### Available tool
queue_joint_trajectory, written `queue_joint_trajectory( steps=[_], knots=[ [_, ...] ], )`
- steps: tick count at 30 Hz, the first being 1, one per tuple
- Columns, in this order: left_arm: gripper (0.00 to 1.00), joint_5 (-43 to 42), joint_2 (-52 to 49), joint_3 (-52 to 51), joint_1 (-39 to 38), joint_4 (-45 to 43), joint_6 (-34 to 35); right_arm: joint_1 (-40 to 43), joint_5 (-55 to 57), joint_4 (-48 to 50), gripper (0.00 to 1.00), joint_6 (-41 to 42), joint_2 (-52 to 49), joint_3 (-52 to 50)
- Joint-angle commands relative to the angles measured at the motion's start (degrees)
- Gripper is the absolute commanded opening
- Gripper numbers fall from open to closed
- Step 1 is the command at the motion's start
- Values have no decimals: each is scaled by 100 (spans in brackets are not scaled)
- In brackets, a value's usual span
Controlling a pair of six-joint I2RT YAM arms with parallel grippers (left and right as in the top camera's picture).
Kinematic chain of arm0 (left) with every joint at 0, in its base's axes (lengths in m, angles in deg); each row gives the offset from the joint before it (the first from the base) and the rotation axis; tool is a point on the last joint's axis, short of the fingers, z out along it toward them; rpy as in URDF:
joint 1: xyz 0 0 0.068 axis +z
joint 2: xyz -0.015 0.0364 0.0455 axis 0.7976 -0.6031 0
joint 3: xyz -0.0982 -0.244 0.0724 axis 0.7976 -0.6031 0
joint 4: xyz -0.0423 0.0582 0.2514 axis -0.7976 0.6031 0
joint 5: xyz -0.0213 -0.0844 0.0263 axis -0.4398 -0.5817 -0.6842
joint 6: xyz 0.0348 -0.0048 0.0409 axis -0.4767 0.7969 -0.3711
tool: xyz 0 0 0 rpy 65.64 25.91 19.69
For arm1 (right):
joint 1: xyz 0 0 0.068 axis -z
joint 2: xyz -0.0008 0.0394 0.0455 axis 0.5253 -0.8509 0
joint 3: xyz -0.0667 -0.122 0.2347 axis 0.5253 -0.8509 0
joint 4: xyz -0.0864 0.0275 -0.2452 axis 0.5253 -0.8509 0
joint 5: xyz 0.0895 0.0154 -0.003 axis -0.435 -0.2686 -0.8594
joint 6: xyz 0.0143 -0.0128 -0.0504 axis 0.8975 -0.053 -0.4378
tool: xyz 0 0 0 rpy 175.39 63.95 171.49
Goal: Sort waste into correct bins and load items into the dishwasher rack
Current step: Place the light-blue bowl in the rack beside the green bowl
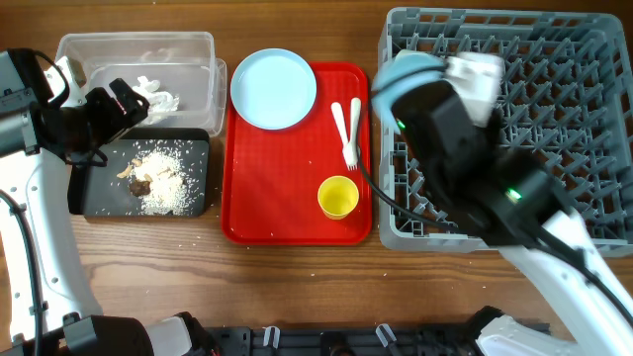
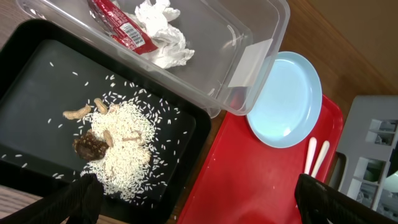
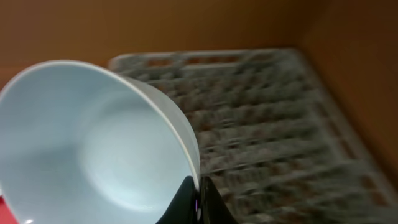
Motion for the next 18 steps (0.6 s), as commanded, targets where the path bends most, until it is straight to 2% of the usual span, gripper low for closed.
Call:
queue_joint_trajectory(
  steps=[1, 3, 6, 18],
  knots=[
    [100, -66, -26, 79, 20, -2, -131, 28, 1961, -339, 4, -42, -278, -133],
    [100, -66, -26, 79, 20, -2, -131, 44, 2245, -385, 4, -227, -439, -258],
    [100, -66, -26, 79, 20, -2, -131, 55, 2546, -382, 4, -929, -883, -470],
    [100, -66, -26, 79, 20, -2, -131, 72, 2621, -678, 4, -1661, -2638, -579]
  ],
)
